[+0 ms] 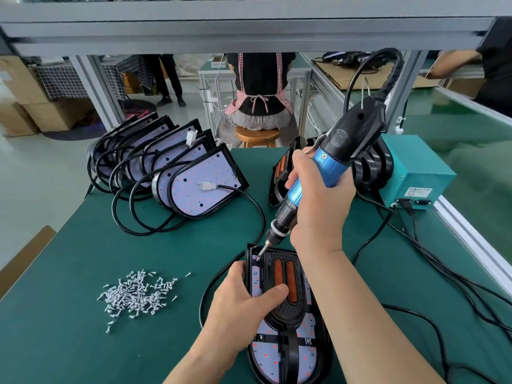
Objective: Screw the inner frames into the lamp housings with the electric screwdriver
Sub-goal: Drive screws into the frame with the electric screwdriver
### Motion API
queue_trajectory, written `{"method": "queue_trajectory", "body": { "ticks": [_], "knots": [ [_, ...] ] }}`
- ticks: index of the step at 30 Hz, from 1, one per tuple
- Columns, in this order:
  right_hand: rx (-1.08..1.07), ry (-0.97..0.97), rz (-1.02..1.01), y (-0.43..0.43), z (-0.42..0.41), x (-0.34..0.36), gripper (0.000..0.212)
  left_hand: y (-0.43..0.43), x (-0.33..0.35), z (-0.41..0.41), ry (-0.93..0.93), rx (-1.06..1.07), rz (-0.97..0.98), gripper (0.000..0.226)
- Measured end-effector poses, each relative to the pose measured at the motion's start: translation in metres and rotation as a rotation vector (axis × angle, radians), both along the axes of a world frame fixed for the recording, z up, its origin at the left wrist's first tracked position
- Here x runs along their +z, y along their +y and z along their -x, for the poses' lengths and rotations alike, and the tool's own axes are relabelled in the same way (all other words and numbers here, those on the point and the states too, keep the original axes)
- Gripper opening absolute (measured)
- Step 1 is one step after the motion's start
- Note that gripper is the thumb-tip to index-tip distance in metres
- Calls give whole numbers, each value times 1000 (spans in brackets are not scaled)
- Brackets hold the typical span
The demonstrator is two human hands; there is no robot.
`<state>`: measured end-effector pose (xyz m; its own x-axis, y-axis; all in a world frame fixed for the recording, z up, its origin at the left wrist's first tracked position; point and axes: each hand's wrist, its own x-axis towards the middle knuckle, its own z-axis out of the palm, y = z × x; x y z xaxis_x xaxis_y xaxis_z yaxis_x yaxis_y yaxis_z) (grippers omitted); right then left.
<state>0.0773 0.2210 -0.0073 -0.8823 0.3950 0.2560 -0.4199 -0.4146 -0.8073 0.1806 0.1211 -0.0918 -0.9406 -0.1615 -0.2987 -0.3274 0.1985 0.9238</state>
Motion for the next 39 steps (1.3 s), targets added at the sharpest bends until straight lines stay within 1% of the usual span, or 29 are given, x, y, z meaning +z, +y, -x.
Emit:
{"method": "queue_trajectory", "body": {
  "ticks": [2, 6, 14, 20, 25, 28, 33, 37, 39],
  "knots": [
    [5, 7, -4, -1, -1, -1, 16, 0, 0, 0, -3, -2, -2, 39],
    [15, -8, -5, -4, -2, -3, 16, -1, -3, 1, -2, -10, -12, 31],
    [40, -1, -24, -8, -2, -5, 15, -2, -4, 0, -8, -10, -60, 42],
    [90, 21, -62, -12, -2, -8, 20, -2, -8, 3, -15, 13, -109, 40],
    [137, 10, -87, -18, -5, -11, 17, 1, -9, 0, -11, 50, -143, 43],
    [195, -1, -93, -12, -7, -11, 13, 1, -7, -1, -11, 51, -122, 45],
    [261, 59, -122, -6, -14, -9, 17, 0, -8, -2, -4, 42, -73, 50],
    [305, 139, -50, 1, -11, 12, 17, 0, -9, 0, 6, 25, -38, 53],
    [307, 164, -28, 9, -4, 28, 17, -1, -9, 1, 9, 27, -13, 58]
  ]
}}
